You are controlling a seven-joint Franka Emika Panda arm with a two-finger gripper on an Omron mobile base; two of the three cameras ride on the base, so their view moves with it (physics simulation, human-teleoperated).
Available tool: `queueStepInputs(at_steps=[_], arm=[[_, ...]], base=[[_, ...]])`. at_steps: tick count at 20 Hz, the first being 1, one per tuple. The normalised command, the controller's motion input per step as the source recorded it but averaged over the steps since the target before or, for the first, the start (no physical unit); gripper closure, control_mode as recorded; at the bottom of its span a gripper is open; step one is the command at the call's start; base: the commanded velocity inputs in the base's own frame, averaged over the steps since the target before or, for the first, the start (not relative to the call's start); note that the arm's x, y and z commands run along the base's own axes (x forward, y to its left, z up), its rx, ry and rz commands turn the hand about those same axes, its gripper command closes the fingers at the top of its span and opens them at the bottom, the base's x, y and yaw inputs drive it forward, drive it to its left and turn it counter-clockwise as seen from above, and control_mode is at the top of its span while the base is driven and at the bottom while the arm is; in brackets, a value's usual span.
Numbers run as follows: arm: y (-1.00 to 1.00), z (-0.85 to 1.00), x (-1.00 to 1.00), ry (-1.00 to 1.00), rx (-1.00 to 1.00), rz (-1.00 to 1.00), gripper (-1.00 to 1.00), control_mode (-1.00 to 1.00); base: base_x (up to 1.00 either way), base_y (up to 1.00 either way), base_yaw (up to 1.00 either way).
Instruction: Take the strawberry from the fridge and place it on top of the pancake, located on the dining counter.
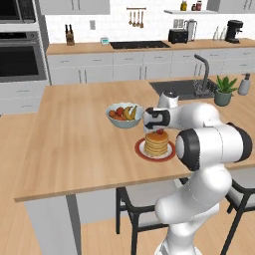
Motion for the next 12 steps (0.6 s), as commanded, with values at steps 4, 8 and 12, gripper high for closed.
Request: queueStepInputs(at_steps=[4,8,12], arm=[[0.00,0.00,0.08,0.00,0.00,0.00,1.00,-1.00],[0.00,-0.03,0.13,0.00,0.00,0.01,1.00,-1.00],[0.03,-0.17,0.01,0.01,0.00,0.00,1.00,-1.00]], base=[[0.00,0.00,0.00],[0.00,0.00,0.00],[0.00,0.00,0.00]])
